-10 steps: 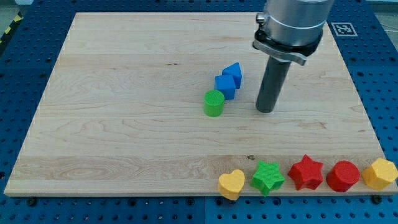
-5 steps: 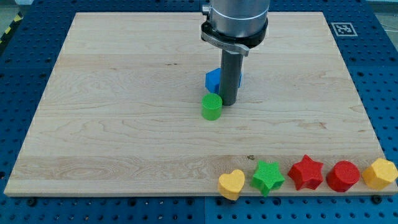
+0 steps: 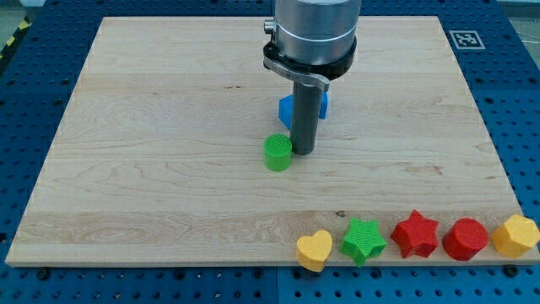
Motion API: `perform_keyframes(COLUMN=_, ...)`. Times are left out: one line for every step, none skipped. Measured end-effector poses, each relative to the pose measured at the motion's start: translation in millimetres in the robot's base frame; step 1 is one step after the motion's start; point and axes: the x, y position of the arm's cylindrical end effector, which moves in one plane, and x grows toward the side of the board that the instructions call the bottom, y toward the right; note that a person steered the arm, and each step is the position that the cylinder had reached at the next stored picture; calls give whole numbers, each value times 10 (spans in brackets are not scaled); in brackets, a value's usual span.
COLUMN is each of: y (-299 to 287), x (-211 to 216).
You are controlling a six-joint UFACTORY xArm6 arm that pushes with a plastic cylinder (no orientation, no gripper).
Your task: Push the green circle diagnol to the yellow heart
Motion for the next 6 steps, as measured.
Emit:
perform_keyframes(y=0, x=0)
perform_keyframes(y=0, x=-160)
perform_keyframes(y=-150, x=-160)
perform_keyframes(y=-269, x=-160)
perform_keyframes(y=-254, x=-161)
perform_keyframes(y=-253, x=-161)
